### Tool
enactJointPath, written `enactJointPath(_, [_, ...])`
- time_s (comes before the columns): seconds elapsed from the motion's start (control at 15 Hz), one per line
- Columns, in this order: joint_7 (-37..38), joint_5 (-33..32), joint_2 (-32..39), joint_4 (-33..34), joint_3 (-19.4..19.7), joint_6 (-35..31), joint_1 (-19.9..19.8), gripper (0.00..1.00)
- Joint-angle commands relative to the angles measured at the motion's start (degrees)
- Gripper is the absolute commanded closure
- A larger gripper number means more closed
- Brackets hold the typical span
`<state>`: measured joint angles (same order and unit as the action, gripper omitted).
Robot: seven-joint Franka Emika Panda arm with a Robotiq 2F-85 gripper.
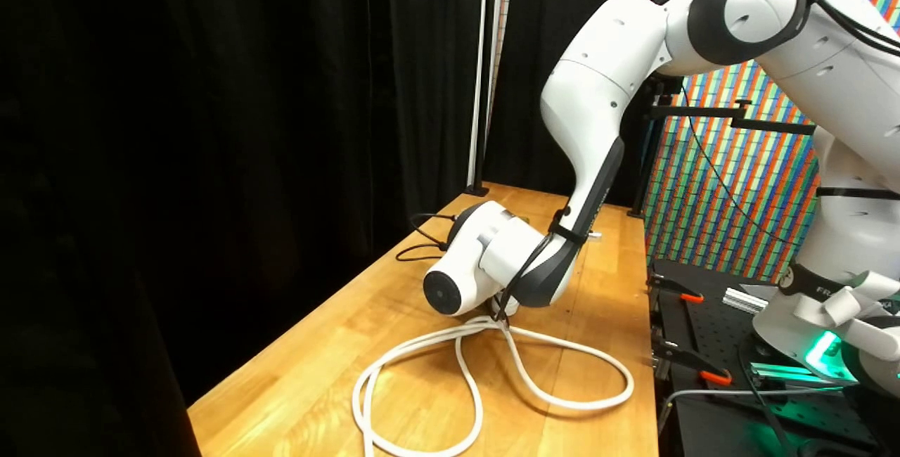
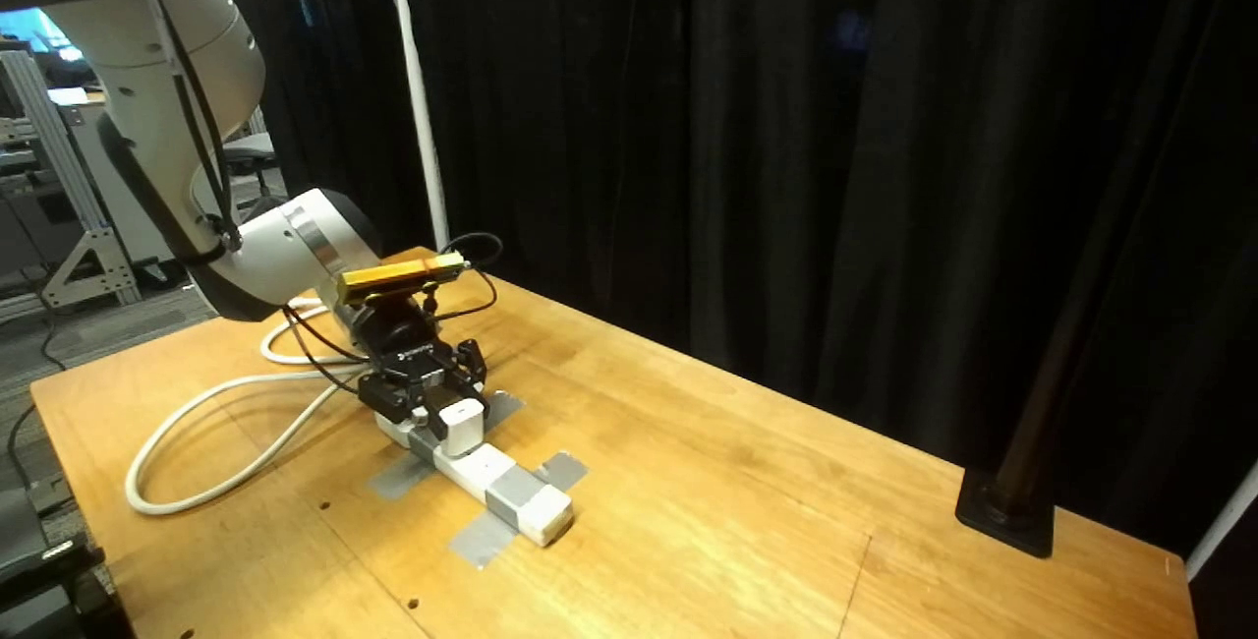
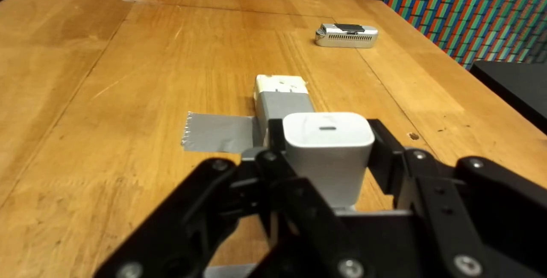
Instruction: Plug the charger head into the extension cable
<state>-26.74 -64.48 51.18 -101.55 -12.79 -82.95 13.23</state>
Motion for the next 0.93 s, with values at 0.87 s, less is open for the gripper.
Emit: enactJointPath(0.87, [4.37, 2.03, 8.66, 1.04, -1.63, 4.9, 0.7, 0.77])
